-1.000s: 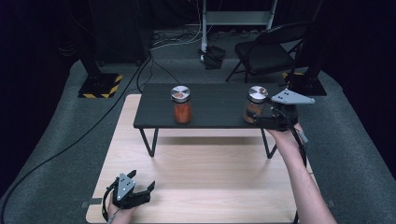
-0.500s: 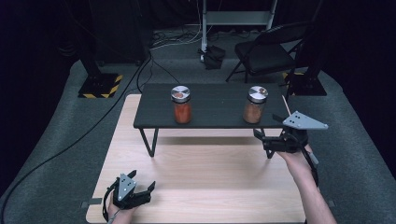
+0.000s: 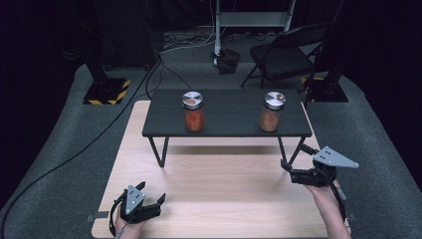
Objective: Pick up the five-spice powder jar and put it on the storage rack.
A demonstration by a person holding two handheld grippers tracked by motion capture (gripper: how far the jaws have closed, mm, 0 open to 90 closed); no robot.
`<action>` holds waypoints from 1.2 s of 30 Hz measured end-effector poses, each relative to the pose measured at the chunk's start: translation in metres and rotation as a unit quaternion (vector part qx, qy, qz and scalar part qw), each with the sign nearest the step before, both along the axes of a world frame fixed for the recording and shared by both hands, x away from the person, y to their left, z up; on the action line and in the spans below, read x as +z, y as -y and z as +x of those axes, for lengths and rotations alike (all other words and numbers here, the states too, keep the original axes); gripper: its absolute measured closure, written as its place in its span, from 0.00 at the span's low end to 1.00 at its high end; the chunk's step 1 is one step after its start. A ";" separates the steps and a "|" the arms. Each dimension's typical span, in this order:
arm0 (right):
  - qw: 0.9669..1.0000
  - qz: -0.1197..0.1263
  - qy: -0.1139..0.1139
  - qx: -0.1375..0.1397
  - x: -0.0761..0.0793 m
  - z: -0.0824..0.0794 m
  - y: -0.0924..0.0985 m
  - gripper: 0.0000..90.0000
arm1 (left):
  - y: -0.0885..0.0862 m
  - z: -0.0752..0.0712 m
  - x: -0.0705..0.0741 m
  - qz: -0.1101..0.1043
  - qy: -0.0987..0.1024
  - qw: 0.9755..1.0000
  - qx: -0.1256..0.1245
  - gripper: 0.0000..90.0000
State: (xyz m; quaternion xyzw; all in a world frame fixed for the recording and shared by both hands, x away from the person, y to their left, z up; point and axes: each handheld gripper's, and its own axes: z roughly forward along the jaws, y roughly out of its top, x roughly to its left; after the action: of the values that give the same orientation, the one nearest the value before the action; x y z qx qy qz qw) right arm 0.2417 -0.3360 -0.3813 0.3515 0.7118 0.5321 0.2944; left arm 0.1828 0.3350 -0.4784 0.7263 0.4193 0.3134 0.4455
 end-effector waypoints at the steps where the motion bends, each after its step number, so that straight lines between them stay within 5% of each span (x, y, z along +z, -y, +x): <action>1: 1.000 0.004 -0.002 -0.003 -0.007 -0.003 0.002 0.09 | 0.000 0.000 0.000 0.000 0.000 1.000 0.000 0.16; 21: 0.998 0.030 -0.032 -0.042 -0.090 -0.039 0.033 0.08 | 0.001 -0.001 0.000 0.003 0.001 1.000 0.000 0.16; 31: 0.998 0.024 -0.034 -0.051 -0.100 -0.047 0.037 0.08 | 0.001 -0.001 0.000 0.002 0.000 1.000 0.000 0.16; 36: 0.998 0.001 -0.038 -0.055 -0.104 -0.049 0.034 0.09 | 0.001 -0.001 0.000 0.003 0.000 1.000 0.000 0.16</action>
State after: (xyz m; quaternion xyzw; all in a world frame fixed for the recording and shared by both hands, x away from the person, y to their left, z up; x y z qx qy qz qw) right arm 0.1928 -0.3698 -0.4854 0.4100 0.7020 0.5018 0.2955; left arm 0.1819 0.3336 -0.4782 0.7275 0.4183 0.3148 0.4436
